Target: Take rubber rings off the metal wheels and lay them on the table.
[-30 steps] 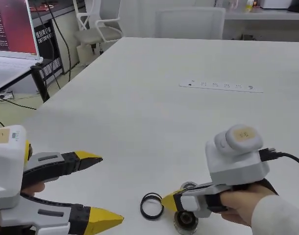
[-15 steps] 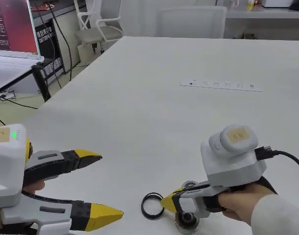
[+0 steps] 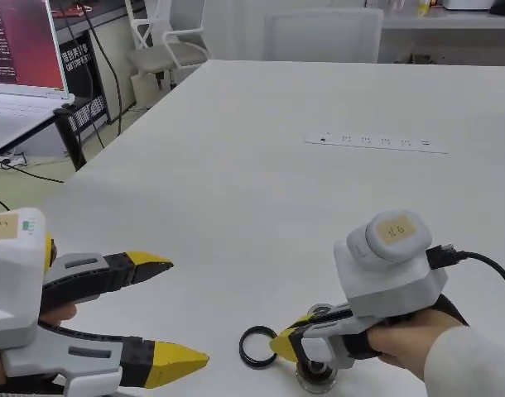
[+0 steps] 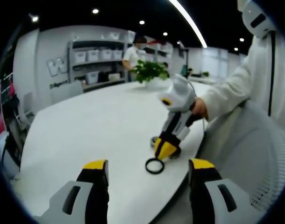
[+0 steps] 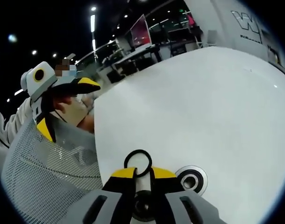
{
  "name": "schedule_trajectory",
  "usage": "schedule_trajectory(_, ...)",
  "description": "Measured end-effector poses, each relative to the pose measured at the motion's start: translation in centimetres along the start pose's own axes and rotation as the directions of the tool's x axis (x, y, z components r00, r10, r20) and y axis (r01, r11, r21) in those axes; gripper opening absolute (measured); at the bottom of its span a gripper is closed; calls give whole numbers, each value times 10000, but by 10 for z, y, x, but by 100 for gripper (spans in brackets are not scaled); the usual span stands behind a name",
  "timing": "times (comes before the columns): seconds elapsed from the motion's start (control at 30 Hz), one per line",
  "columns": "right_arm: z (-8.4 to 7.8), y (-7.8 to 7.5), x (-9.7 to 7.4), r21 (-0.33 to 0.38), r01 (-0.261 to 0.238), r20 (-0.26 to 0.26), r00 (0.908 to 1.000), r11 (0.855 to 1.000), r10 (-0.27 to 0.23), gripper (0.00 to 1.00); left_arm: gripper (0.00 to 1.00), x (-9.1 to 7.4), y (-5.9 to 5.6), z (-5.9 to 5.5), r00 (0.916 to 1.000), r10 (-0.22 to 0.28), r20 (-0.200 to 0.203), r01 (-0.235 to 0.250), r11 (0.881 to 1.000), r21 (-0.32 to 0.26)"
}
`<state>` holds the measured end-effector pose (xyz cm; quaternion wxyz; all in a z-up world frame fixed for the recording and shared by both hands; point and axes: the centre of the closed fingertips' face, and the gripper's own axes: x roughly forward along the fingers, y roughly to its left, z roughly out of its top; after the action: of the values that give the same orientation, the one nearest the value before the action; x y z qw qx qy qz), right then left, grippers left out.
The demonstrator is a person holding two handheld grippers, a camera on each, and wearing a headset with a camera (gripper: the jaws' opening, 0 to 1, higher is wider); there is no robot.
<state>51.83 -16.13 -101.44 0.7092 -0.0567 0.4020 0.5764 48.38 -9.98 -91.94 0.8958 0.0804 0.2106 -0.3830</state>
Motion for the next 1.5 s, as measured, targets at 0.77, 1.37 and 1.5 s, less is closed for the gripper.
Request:
schedule_trajectory(0.77, -1, 4, 1, -217, -91, -104, 9999, 9997, 89, 8, 70, -1, 1, 0, 10000, 42, -16, -42, 10000, -4)
schedule_trajectory(1.37, 11, 0, -12, -367, 159, 275, 9995, 9992, -149, 11, 70, 0, 0, -3, 9999, -5, -167, 5, 10000, 5)
schedule_trajectory(1.5, 19, 0, -20, -657, 330, 505, 9983, 9973, -297, 17, 71, 0, -1, -3, 9998, -21, -188, 22, 10000, 16)
